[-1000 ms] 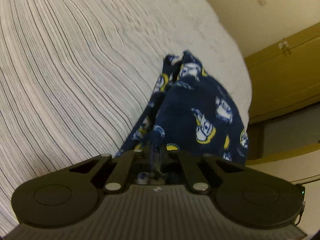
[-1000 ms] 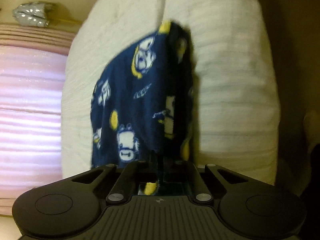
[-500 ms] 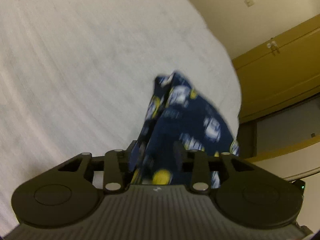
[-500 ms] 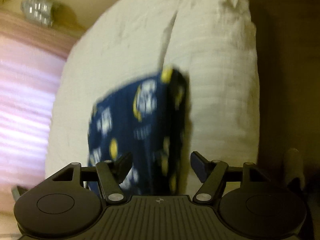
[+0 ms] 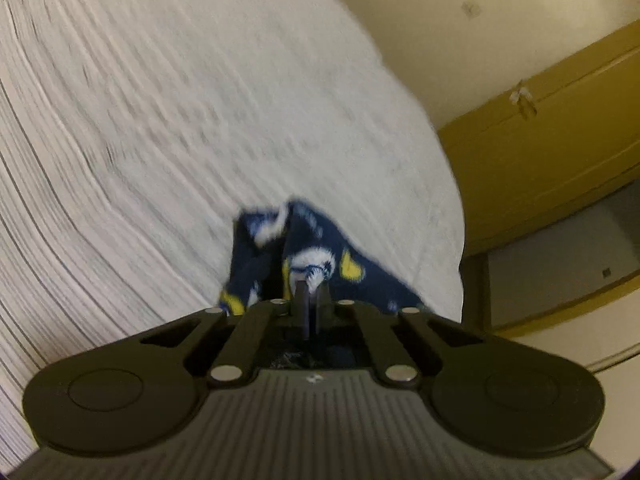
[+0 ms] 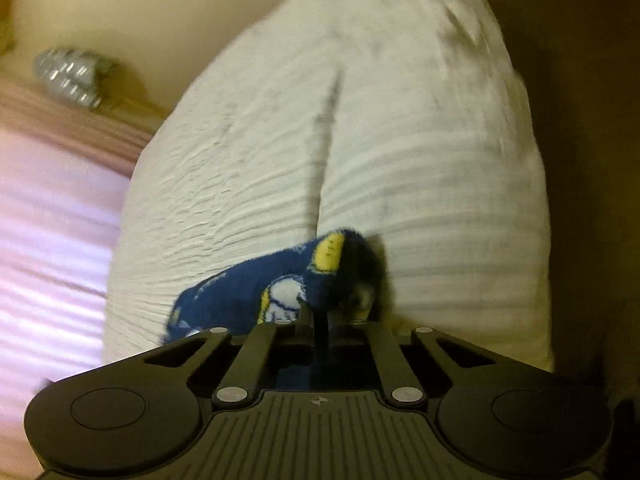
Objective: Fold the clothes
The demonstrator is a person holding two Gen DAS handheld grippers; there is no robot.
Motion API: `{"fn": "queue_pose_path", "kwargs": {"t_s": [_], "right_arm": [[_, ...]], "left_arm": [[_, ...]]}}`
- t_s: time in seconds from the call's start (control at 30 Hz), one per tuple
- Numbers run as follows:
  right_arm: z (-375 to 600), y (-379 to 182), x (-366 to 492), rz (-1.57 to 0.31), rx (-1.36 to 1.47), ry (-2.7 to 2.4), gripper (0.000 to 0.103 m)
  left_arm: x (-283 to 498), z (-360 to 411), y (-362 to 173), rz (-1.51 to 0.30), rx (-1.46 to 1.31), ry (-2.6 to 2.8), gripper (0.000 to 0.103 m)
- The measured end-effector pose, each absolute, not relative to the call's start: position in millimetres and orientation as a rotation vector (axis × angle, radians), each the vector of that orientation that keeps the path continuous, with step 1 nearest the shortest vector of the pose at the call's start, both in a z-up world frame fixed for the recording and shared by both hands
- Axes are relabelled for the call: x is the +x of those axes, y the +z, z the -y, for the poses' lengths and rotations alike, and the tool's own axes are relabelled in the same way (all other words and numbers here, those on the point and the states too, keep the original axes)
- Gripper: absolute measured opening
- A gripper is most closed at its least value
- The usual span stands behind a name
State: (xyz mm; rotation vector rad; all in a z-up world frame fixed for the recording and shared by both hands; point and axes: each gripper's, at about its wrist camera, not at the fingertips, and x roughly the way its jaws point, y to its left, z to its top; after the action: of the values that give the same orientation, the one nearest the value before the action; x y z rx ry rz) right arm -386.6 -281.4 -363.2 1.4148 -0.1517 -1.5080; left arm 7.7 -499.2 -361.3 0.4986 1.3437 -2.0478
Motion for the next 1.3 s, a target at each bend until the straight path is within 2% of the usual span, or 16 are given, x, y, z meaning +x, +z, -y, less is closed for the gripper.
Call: {"fn": "queue_pose_path", "kwargs": {"t_s": [0.17, 0.2, 0.27, 0.3, 0.4, 0.43, 0.47, 0.5, 0.53, 0.63, 0.83, 0.9, 0.97, 1.0, 1.17, 1.3], "right_arm": [[283, -373, -387, 0.141, 1.499, -1.480, 0.006], [285, -371, -390, 0.141, 1.512, -1.471, 0.013], [285, -360, -394, 0.125, 1.500, -1.497, 0.062], [287, -355, -397, 0.128, 1.467, -1.520, 0.066], [290, -348, -403, 0.171, 1.458, -1.493, 0.066], [295, -352, -404, 0.174, 1.478, -1.475, 0.066], [300, -356, -405, 0.177, 1.498, -1.456, 0.061], [305, -360, -406, 0.180, 1.518, -1.438, 0.049], [308, -365, -407, 0.162, 1.537, -1.441, 0.018], [308, -371, -408, 0.155, 1.524, -1.444, 0.007], [305, -373, -404, 0.065, 1.485, -1.467, 0.007], [311, -367, -405, 0.024, 1.487, -1.468, 0.014], [315, -345, -403, -0.089, 1.377, -1.518, 0.033], [318, -335, -402, -0.145, 1.320, -1.540, 0.035], [322, -303, -390, -0.251, 1.117, -1.335, 0.035], [334, -313, -369, -0.451, 1.044, -1.162, 0.035]], "left_arm": [[-2, 511, -370, -1.392, 0.583, -2.022, 0.006], [-4, 513, -367, -1.401, 0.571, -2.029, 0.008], [-5, 518, -364, -1.426, 0.520, -2.031, 0.035], [-6, 523, -364, -1.448, 0.487, -2.015, 0.042], [-19, 539, -372, -1.497, 0.470, -1.973, 0.045], [-25, 544, -376, -1.498, 0.487, -1.968, 0.038], [-29, 546, -378, -1.496, 0.502, -1.969, 0.022], [-32, 548, -379, -1.495, 0.509, -1.969, 0.011], [-35, 549, -381, -1.494, 0.515, -1.970, 0.005], [-27, 550, -379, -1.468, 0.397, -1.988, 0.001], [-35, 545, -381, -1.280, 0.538, -1.965, 0.004], [-27, 537, -370, -1.211, 0.515, -1.892, 0.001], [-13, 525, -353, -1.149, 0.462, -1.819, 0.003], [-2, 514, -341, -1.145, 0.416, -1.799, 0.003], [17, 432, -298, -1.103, 0.383, -1.783, 0.003], [0, 362, -310, -1.158, 0.456, -1.689, 0.004]]}}
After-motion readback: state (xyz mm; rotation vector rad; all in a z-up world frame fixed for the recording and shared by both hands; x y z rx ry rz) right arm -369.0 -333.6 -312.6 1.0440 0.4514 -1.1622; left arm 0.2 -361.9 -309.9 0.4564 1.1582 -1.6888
